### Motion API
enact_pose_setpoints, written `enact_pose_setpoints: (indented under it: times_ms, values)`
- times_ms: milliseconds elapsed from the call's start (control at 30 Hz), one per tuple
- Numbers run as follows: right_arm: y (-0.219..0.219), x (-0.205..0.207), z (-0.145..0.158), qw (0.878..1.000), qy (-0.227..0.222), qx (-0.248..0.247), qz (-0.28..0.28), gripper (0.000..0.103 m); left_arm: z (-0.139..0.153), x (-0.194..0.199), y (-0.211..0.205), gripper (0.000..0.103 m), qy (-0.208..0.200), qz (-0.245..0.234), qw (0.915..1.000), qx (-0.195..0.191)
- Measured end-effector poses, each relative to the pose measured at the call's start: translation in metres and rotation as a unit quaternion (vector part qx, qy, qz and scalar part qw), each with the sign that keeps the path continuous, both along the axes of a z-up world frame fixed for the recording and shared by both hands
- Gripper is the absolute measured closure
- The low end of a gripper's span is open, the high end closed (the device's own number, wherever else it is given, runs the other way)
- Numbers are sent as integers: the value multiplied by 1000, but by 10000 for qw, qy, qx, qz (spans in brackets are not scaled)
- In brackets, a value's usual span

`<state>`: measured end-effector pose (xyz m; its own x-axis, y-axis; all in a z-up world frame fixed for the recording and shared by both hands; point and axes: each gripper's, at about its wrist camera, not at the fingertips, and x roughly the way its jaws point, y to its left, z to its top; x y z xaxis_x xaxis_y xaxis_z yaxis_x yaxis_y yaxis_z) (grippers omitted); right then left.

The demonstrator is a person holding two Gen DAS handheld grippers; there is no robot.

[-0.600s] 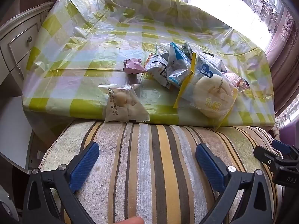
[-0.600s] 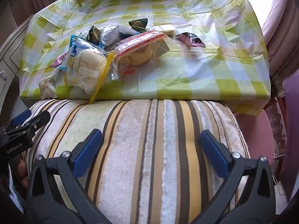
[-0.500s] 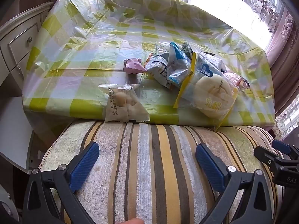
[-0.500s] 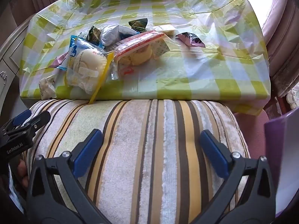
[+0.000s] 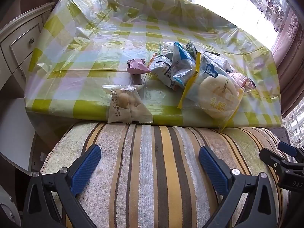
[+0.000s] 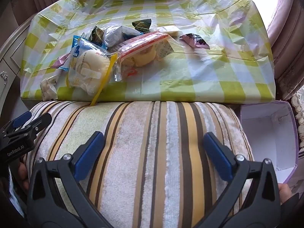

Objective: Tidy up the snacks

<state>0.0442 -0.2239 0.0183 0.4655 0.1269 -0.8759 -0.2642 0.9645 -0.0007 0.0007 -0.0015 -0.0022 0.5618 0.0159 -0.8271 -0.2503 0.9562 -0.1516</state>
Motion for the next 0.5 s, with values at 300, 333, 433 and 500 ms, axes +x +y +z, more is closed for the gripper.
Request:
enact_pose_setpoints:
  times_ms: [300, 333, 433, 500]
  values:
    - [0, 1, 0, 10000, 2, -4, -1, 0, 1, 2, -4, 0, 114, 13, 9998, 168]
    - [0, 0, 0, 10000, 1, -1, 0, 0, 1, 1, -5, 0, 116, 14, 9998, 182]
    - [0, 1, 0, 10000, -1, 7, 6, 0, 1, -1, -2, 0, 125, 65, 9998, 127]
    - [0, 0, 1, 10000, -12, 7, 6, 0, 1, -2, -2, 0, 144, 74, 9998, 140]
